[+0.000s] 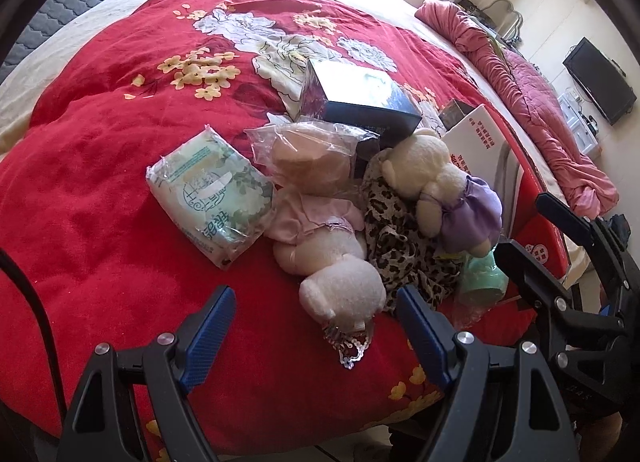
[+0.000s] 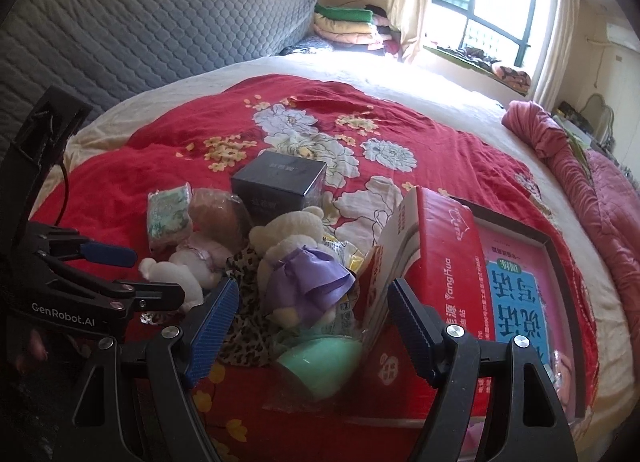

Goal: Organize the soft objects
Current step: 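Grasp the pink-dressed plush bear with the left tool while the right tool grasps the purple-dressed bear, then carry both plush bears over the pink book tray with both tools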

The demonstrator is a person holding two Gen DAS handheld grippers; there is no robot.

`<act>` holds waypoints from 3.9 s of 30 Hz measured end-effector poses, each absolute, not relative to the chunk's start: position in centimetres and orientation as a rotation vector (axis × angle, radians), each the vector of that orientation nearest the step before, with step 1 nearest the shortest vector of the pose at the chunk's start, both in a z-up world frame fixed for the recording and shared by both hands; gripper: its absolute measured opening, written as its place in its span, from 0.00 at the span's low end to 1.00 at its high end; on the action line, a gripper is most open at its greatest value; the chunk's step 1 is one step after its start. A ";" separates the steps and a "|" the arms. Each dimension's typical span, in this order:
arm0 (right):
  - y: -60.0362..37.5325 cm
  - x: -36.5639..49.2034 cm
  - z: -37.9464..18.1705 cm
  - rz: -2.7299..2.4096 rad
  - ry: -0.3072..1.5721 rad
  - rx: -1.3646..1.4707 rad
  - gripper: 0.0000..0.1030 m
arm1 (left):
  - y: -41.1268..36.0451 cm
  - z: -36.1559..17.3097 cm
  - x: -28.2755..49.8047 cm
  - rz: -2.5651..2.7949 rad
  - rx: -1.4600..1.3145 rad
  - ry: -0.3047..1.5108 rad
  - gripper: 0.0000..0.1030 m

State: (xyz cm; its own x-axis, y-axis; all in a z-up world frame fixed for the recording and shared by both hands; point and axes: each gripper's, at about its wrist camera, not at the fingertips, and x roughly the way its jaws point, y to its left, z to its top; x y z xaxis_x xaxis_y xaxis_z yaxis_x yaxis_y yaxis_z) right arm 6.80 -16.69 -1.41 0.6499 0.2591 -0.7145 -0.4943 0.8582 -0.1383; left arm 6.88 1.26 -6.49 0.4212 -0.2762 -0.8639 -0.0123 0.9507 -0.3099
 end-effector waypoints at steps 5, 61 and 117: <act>-16.1 7.6 -2.4 0.453 0.757 -0.426 0.76 | 1.3 -6.9 7.1 -0.171 -0.287 1.129 0.79; -17.4 10.5 -1.8 0.566 0.757 -0.174 0.39 | 1.4 -5.4 6.5 -0.303 -0.410 1.055 0.36; -35.5 7.6 6.9 0.235 0.481 0.163 0.38 | -18.6 7.1 7.4 -0.455 0.006 0.843 0.36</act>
State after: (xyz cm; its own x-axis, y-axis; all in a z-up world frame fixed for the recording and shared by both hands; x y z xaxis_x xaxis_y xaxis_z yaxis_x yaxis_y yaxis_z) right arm 7.57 -35.52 6.86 0.8606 0.2612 -0.4372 -0.1848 0.9601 0.2098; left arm 7.42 -18.60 7.11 0.5752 -0.3867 -0.7209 0.3911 0.9040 -0.1728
